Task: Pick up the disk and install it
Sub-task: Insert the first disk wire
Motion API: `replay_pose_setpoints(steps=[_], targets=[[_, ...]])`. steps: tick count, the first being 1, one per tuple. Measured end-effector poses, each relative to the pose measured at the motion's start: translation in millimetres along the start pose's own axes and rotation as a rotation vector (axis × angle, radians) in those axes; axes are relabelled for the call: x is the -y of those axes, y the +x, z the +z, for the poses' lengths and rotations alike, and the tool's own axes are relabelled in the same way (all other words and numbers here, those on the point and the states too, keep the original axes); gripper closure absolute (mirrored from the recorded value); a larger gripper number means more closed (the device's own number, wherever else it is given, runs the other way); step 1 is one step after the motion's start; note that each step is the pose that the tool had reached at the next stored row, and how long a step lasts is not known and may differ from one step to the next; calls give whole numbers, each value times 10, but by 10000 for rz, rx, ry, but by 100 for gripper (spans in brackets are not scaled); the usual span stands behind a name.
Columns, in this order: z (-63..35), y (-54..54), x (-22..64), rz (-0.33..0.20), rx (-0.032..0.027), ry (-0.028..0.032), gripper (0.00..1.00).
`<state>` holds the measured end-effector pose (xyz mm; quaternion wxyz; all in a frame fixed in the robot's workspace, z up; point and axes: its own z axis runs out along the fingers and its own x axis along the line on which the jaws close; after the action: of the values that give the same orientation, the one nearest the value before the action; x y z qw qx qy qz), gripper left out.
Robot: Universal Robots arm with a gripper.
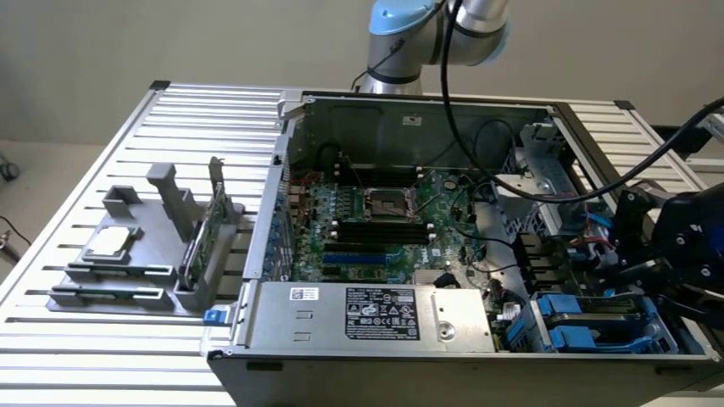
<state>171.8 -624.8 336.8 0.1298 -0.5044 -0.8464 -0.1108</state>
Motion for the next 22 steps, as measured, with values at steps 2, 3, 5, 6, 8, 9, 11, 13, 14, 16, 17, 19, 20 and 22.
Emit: replay_pose_setpoints(steps=[2,3,5,6,8,9,11,13,14,16,17,19,20,22], targets=[[3,7,16,26,68,77,83],[4,10,20,43,103,122,83],[6,13,27,89,197,173,83],[6,13,27,131,237,180,83],[7,13,28,282,283,151,83],[6,13,29,393,304,121,83],[5,13,29,632,332,51,83],[6,13,28,887,348,-32,83],[6,14,28,1014,356,-74,83],[6,14,28,1280,375,-160,83],[5,14,28,1408,385,-202,83],[4,14,28,1662,406,-281,83],[4,14,28,1770,414,-316,83],[3,14,28,1936,423,-371,83]])
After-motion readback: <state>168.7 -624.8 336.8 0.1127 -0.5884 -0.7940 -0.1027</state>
